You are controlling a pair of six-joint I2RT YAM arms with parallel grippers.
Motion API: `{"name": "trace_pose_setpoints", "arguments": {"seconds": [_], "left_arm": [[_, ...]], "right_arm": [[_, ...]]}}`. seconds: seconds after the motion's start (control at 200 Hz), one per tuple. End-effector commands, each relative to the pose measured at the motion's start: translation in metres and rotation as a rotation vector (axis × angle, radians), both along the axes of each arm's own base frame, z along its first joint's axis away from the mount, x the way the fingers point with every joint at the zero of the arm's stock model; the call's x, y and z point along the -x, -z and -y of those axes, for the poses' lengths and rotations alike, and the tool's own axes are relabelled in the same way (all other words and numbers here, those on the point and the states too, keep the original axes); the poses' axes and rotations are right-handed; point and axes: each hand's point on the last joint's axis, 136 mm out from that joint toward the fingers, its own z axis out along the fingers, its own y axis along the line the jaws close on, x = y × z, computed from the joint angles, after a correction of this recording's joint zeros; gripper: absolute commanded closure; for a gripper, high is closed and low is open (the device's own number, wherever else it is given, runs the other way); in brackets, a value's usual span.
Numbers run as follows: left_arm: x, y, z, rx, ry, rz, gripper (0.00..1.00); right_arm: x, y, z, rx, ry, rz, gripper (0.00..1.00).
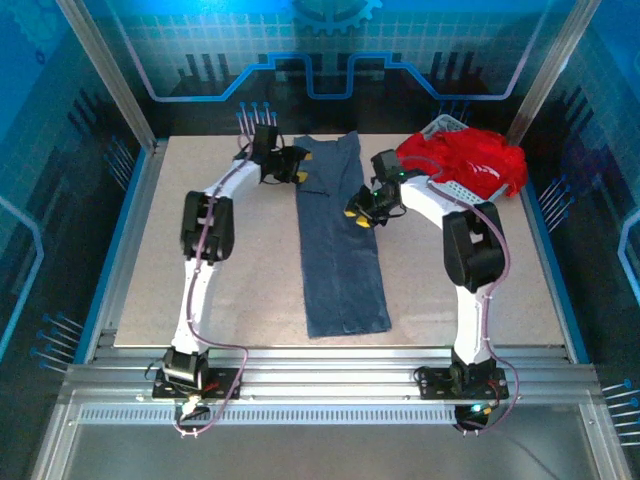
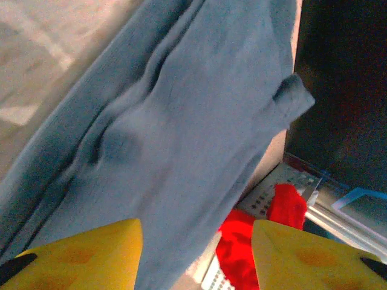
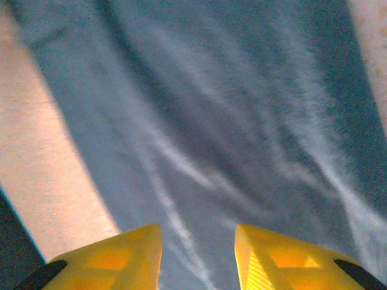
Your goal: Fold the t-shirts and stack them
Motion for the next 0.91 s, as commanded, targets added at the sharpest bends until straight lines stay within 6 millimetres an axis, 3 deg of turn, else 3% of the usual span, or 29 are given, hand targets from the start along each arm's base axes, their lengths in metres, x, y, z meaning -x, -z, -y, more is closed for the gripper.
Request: {"name": "trace_pose_setpoints", "arguments": {"seconds": [0.0,0.105,0.215,0.325,0.43,0.5,0.59,0.66,0.9], "left_arm": [[0.050,-0.085,-0.015,-0.106,0.023,0.103,0.50],[0.129,-0.063,-0.003,-0.137,0.099,-0.013,0.55],[0.220,-0.026,0.022,-0.132,0.205,-0.139,0.57],[0.304,-0.002,0.045,-0.144,0.358,-0.227,0.56],[0.376,0.018,0.051,-0.190,0.481,-0.312,0.54],[0.416,0.031,0.046,-0.207,0.507,-0.372,0.51],[0.453,0.047,0.039,-0.228,0.483,-0.420,0.48],[0.469,0.056,0.040,-0.219,0.439,-0.409,0.44],[0.476,0.070,0.061,-0.218,0.357,-0.330,0.44]], "right_arm": [[0.015,-0.054,0.011,0.004,-0.027,0.114,0.60],[0.056,-0.055,0.028,0.041,-0.014,0.090,0.60],[0.117,-0.049,0.047,0.106,-0.001,0.047,0.59],[0.176,-0.045,0.065,0.141,0.004,0.002,0.55],[0.227,-0.023,0.081,0.147,0.010,-0.078,0.54],[0.249,-0.012,0.085,0.118,-0.001,-0.108,0.53],[0.272,0.005,0.084,0.074,-0.032,-0.151,0.52],[0.282,0.016,0.079,0.026,-0.059,-0.172,0.51],[0.299,0.039,0.078,-0.043,-0.112,-0.182,0.51]]}}
